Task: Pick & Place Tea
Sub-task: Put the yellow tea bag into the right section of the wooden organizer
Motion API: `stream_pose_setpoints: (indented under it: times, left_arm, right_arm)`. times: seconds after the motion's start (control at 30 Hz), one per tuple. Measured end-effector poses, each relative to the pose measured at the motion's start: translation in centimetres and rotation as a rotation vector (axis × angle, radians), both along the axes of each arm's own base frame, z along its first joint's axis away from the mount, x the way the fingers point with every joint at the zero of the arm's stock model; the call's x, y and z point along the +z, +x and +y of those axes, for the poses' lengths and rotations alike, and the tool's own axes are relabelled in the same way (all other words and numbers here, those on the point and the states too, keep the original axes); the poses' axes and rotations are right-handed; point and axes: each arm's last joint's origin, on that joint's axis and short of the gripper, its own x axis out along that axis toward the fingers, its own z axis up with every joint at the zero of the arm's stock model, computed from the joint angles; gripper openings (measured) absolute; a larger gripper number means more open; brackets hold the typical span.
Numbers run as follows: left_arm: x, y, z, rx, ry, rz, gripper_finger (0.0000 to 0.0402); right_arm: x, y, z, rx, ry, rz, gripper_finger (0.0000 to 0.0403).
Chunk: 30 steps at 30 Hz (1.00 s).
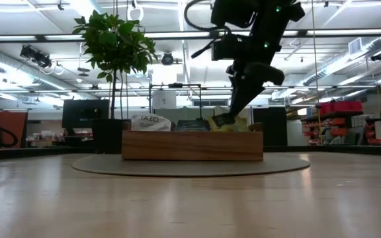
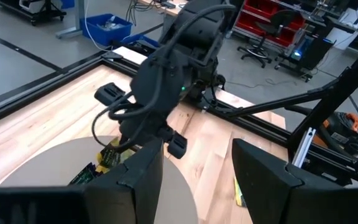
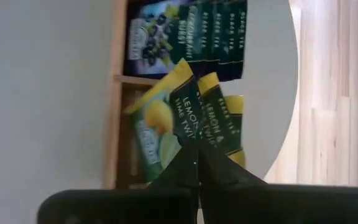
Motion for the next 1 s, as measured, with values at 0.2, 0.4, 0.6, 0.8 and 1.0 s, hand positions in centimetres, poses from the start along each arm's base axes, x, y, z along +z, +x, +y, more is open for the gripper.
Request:
stream_pose_setpoints:
  times: [0.2, 0.4, 0.6, 0.8, 1.0]
  left_arm:
    - [0.0, 0.0, 0.0, 0.001, -0.002, 0.002, 0.0197]
    - [-0.1, 0.0, 0.0, 0.001, 0.000, 0.005, 0.0197]
    - [-0.1, 0.0, 0.0, 0.001, 0.004, 0.012, 0.0197]
    - [-0.1, 0.0, 0.0, 0.001, 0.005, 0.014, 0.0197]
    - [-0.1, -0.1, 0.0, 0.001, 0.006, 0.015, 0.0197]
  right_arm:
    - [-0.2, 0.0, -0.8, -0.028, 0.000, 0.011, 0.0023]
    - [0.1, -0.2, -0.7, -0.014, -0.004, 0.016, 0.0067]
    - [1.4, -0.8, -0.8, -0.022, -0.026, -0.017, 0.0097]
    - [2.0, -0.9, -0.7, 0.020, -0.024, -0.036, 0.0109]
    - [2.1, -0.6, -1.5, 0.015, 0.015, -0.073, 0.0110]
